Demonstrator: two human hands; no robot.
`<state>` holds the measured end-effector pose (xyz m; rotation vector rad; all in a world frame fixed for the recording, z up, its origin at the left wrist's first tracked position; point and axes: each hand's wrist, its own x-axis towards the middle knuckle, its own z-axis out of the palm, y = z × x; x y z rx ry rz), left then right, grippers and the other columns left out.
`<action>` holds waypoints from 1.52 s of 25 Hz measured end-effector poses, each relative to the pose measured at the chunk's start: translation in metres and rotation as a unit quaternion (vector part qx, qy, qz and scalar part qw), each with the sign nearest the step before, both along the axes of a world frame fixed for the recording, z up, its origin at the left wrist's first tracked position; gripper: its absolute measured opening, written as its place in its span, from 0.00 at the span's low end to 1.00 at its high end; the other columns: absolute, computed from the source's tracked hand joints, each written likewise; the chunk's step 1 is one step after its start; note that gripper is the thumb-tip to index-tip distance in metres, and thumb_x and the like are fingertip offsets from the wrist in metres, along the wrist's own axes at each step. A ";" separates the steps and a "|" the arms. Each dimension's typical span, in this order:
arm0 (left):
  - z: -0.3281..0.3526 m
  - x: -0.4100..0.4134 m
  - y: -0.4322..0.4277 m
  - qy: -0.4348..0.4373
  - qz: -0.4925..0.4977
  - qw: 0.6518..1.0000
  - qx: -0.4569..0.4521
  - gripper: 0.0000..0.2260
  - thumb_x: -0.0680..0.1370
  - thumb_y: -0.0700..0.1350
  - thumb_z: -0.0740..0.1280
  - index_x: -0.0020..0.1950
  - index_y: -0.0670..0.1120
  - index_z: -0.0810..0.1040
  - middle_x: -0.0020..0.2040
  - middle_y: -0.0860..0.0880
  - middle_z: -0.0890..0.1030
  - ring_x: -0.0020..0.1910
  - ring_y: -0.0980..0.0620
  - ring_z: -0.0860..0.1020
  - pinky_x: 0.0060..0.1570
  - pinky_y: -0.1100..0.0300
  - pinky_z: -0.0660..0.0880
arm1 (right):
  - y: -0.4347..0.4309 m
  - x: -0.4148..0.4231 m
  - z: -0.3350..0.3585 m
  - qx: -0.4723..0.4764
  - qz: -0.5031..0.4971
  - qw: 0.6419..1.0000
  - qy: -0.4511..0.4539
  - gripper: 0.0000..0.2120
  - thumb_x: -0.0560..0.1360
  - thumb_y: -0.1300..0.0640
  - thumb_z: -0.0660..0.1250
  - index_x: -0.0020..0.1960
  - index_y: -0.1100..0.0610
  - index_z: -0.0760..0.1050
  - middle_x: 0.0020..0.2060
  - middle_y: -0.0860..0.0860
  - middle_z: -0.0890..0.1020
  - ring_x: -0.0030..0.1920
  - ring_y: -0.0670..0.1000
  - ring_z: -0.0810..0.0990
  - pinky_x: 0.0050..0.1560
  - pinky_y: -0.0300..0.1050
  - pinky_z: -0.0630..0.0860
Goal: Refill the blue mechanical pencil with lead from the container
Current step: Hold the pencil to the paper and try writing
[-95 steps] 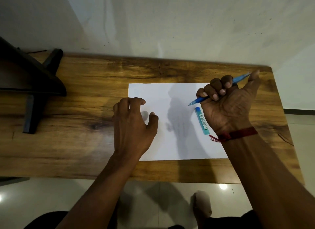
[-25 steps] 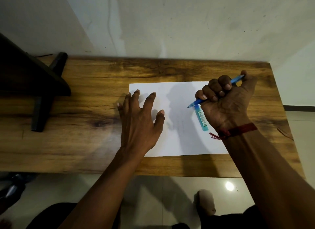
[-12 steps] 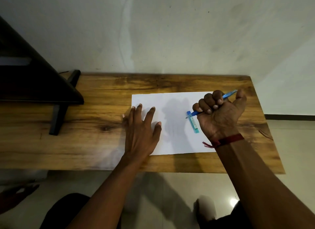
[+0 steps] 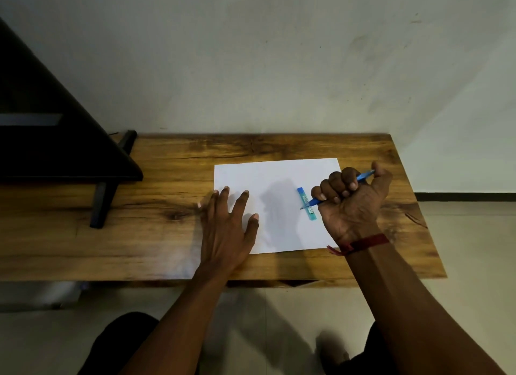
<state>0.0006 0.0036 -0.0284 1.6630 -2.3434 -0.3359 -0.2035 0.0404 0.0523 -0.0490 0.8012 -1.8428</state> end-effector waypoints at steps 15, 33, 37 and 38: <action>-0.011 0.013 0.018 -0.048 -0.016 0.998 -0.026 0.27 0.77 0.62 0.51 0.75 0.55 0.63 0.77 0.43 0.59 0.76 0.41 0.56 0.74 0.37 0.47 | 0.022 0.001 0.011 -0.031 0.009 0.999 -0.010 0.28 0.73 0.33 0.53 0.27 0.56 0.60 0.21 0.49 0.58 0.24 0.48 0.54 0.30 0.43 0.60; -0.022 0.014 0.015 -0.035 -0.008 0.999 -0.040 0.29 0.75 0.67 0.51 0.71 0.56 0.68 0.76 0.46 0.64 0.76 0.44 0.58 0.73 0.35 0.49 | -0.007 -0.002 0.004 -0.075 0.035 0.996 -0.037 0.26 0.74 0.36 0.51 0.28 0.55 0.58 0.23 0.49 0.56 0.23 0.47 0.55 0.30 0.43 0.58; -0.018 0.012 0.015 -0.032 -0.002 0.999 -0.037 0.29 0.75 0.68 0.51 0.70 0.55 0.69 0.75 0.46 0.65 0.75 0.44 0.60 0.73 0.35 0.50 | -0.011 -0.001 0.007 -0.055 0.038 0.997 -0.031 0.26 0.73 0.37 0.54 0.27 0.55 0.59 0.23 0.49 0.55 0.23 0.48 0.53 0.31 0.43 0.57; -0.017 0.012 0.015 -0.034 0.001 0.999 -0.036 0.29 0.75 0.68 0.51 0.70 0.55 0.69 0.75 0.46 0.65 0.75 0.44 0.60 0.73 0.35 0.49 | -0.010 0.000 0.007 -0.051 0.034 0.998 -0.034 0.25 0.74 0.38 0.53 0.27 0.55 0.59 0.23 0.49 0.55 0.23 0.47 0.54 0.31 0.43 0.57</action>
